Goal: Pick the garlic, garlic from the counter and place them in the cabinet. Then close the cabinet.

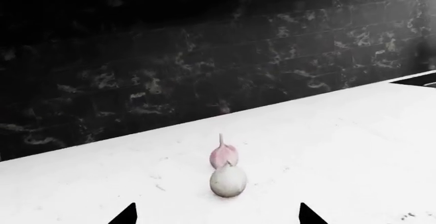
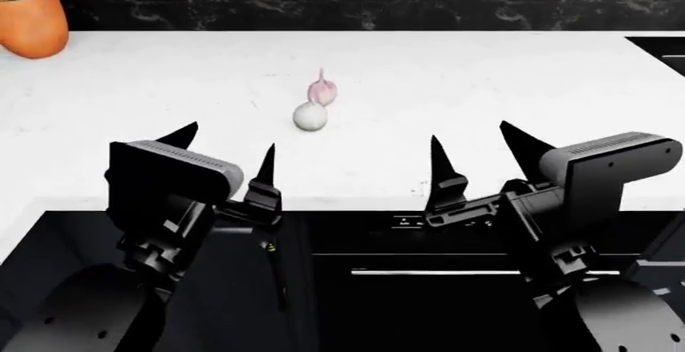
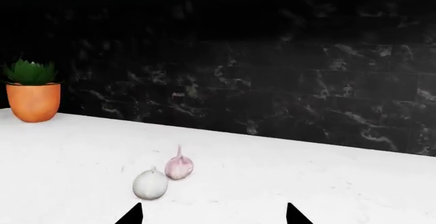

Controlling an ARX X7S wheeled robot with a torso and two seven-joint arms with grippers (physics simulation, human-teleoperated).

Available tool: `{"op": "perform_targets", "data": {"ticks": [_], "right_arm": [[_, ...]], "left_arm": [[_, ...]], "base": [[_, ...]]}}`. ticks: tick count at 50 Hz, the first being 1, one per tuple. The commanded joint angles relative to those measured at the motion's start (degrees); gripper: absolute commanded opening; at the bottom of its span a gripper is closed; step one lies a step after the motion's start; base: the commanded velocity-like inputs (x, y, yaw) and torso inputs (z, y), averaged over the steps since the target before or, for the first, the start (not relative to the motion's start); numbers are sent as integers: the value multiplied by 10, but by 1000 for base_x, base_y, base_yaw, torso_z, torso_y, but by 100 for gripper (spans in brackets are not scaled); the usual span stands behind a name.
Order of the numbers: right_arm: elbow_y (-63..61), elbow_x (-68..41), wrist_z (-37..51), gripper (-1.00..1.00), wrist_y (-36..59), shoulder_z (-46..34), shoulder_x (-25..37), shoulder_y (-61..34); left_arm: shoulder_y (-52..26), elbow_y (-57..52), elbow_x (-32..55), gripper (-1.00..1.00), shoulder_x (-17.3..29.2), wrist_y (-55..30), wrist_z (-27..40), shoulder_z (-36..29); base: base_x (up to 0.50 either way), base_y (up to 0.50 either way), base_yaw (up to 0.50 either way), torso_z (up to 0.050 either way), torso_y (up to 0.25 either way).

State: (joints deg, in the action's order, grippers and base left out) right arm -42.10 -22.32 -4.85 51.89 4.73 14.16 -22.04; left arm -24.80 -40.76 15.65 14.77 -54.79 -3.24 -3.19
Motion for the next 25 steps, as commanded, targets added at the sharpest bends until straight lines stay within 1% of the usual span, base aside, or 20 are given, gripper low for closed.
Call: {"op": "perform_targets", "data": {"ticks": [1, 4, 8, 16, 20, 25], "right_arm": [[-20, -40, -6, 100, 48, 30, 9, -43], [-30, -48, -7, 100, 57, 35, 15, -50], [-36, -50, -7, 100, 61, 32, 23, -58], [-48, -63, -9, 100, 80, 34, 33, -70], [-60, -74, -6, 100, 96, 43, 37, -73], [-78, -106, -1, 100, 140, 70, 35, -92]], "left_arm": [[-49, -14, 2, 100, 16, -48, 1, -28], [-63, -13, -2, 100, 22, -58, 5, -30], [-82, -20, -2, 100, 28, -86, 11, -25], [-101, -42, 6, 100, 35, -125, 13, -22], [-109, -56, 28, 100, 13, -158, 11, 10], [-127, -72, 44, 100, 6, -190, 8, 25]], "base": [[449, 70, 0, 50, 0], [451, 9, 0, 42, 0], [287, 79, 0, 9, 0], [130, 3, 500, 0, 0], [132, 8, 500, 0, 0], [76, 6, 65, 0, 0]]}}
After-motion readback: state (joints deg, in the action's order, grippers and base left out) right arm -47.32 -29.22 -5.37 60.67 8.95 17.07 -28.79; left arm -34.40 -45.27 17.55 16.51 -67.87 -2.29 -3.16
